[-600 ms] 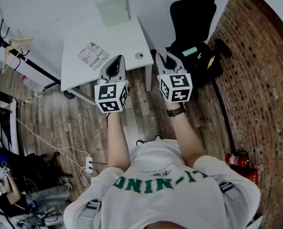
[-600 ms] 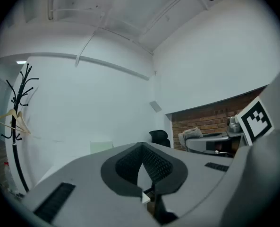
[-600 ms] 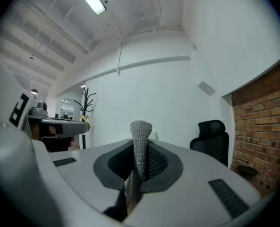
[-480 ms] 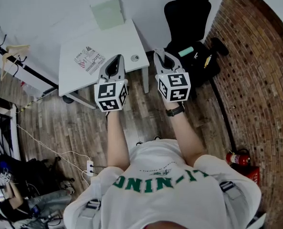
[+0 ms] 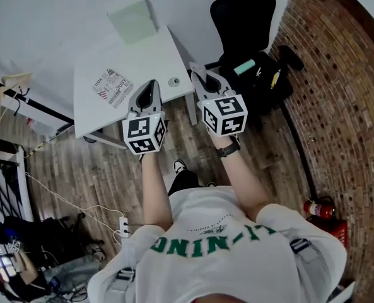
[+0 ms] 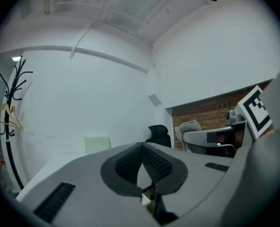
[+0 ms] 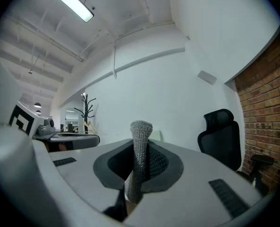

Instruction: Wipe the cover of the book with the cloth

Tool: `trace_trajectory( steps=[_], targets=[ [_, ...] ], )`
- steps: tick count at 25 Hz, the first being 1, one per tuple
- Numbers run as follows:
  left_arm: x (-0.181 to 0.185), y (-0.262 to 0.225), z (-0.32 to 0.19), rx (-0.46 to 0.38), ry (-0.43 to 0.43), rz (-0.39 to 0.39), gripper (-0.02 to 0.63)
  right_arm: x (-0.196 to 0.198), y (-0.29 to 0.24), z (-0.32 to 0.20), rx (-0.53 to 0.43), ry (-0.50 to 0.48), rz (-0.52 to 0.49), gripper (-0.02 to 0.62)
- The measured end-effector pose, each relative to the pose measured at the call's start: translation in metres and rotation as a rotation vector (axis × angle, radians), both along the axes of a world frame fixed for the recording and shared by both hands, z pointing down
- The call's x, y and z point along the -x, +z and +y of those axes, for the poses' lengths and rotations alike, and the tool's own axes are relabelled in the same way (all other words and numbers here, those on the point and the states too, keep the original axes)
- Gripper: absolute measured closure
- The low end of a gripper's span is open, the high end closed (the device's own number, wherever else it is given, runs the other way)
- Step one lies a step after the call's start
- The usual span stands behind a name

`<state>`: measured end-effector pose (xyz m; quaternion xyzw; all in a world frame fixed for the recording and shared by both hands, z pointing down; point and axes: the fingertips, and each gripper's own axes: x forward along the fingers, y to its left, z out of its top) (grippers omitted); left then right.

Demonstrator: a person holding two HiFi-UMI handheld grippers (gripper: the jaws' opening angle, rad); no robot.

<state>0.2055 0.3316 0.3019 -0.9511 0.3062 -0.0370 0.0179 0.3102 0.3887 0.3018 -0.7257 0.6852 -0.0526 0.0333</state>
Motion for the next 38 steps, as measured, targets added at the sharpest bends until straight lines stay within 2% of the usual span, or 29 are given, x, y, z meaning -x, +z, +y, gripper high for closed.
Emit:
trace_trajectory(
  steps=[5, 12, 17, 21, 25, 28, 33, 38],
  targets=[
    [0.012, 0.014, -0.070, 0.003, -0.027, 0.009, 0.594, 0.014, 0.015, -0.072, -0.001, -0.046, -0.012, 0.560],
    [0.038, 0.009, -0.226, -0.009, -0.071, 0.022, 0.592, 0.051, 0.023, -0.233, 0.035, -0.119, 0.030, 0.560],
    [0.096, -0.010, -0.338, -0.014, -0.181, 0.035, 0.592, 0.097, 0.010, -0.355, 0.059, -0.218, 0.045, 0.560],
    [0.149, -0.002, -0.408, -0.006, -0.269, 0.033, 0.592, 0.140, 0.018, -0.437, 0.101, -0.294, 0.023, 0.557],
    [0.195, 0.010, -0.447, -0.016, -0.356, 0.025, 0.592, 0.186, 0.033, -0.485, 0.129, -0.408, 0.024, 0.557],
    [0.223, 0.024, -0.470, 0.010, -0.421, 0.020, 0.592, 0.215, 0.052, -0.515, 0.186, -0.492, 0.017, 0.555],
    [0.243, 0.054, -0.496, 0.057, -0.492, -0.010, 0.592, 0.244, 0.098, -0.561, 0.298, -0.615, -0.083, 0.554],
    [0.274, 0.084, -0.524, 0.118, -0.581, -0.006, 0.592, 0.291, 0.167, -0.602, 0.488, -0.757, -0.154, 0.554]
  ],
)
